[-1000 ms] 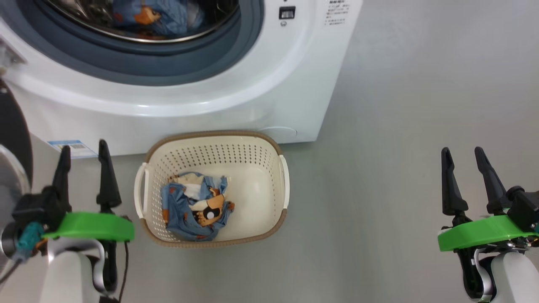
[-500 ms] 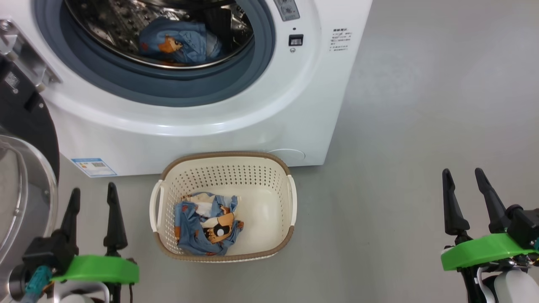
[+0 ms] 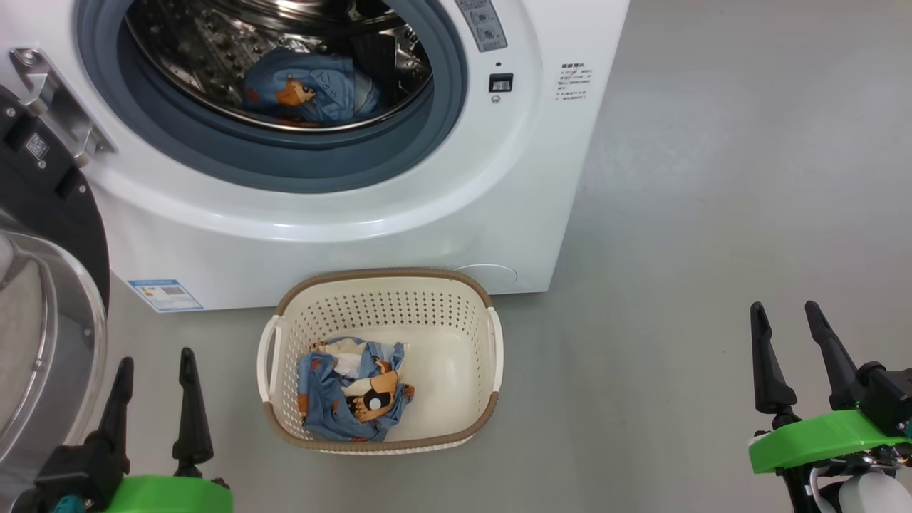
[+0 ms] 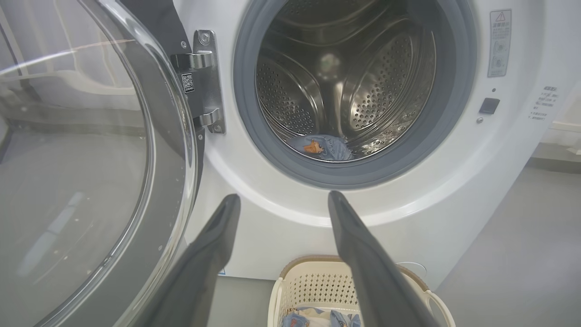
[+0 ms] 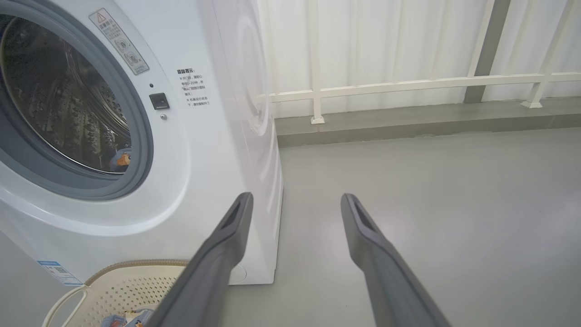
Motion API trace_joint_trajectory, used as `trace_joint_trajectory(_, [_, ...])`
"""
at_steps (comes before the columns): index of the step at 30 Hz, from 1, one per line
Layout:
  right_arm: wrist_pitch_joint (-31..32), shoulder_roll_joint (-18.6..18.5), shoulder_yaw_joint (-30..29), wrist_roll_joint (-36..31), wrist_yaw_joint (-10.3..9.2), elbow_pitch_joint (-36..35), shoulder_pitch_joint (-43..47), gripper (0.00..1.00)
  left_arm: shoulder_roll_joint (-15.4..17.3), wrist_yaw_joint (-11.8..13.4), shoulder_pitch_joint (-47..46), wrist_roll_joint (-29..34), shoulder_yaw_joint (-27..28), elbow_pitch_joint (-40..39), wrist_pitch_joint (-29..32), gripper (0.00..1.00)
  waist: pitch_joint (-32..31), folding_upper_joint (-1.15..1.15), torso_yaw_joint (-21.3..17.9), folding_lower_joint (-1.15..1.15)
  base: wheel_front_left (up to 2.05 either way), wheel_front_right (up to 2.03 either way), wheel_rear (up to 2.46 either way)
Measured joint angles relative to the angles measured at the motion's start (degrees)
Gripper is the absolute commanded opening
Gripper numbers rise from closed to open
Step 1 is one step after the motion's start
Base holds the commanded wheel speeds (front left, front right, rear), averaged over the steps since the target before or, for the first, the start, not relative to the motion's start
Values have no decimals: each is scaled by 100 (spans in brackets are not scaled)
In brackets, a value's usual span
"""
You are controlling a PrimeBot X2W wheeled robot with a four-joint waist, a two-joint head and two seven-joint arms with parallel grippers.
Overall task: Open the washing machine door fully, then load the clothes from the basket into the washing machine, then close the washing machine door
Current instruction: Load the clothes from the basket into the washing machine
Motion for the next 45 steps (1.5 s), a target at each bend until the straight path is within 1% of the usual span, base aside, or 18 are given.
trace_joint_trajectory(16, [0,3,-57,0,0,-2,113,100,-7,0,192,31,31,-109,0,100,-119,0,-52,0,0,0,0])
trace_joint_trajectory(25, [0,9,-49,0,0,-52,110,100,-13,0,176,24,-153,-5,0,100,55,0,-68,0,0,0,0])
trace_joint_trajectory(31, [0,64,-34,0,0,-116,33,100,-19,0,1,-21,-405,302,0,100,362,0,-83,0,0,0,0])
trace_joint_trajectory(37, [0,91,-27,0,0,-207,-377,100,-22,0,-570,-38,-739,783,0,100,836,0,-99,0,0,0,0])
trace_joint_trajectory(38, [0,97,-36,0,0,-247,-506,100,-27,0,-778,-59,-811,935,0,100,1016,0,-105,0,0,0,0])
trace_joint_trajectory(45, [0,129,-52,0,0,-388,-923,100,5,0,-1511,-99,-1091,1541,0,100,1669,0,-128,0,0,0,0])
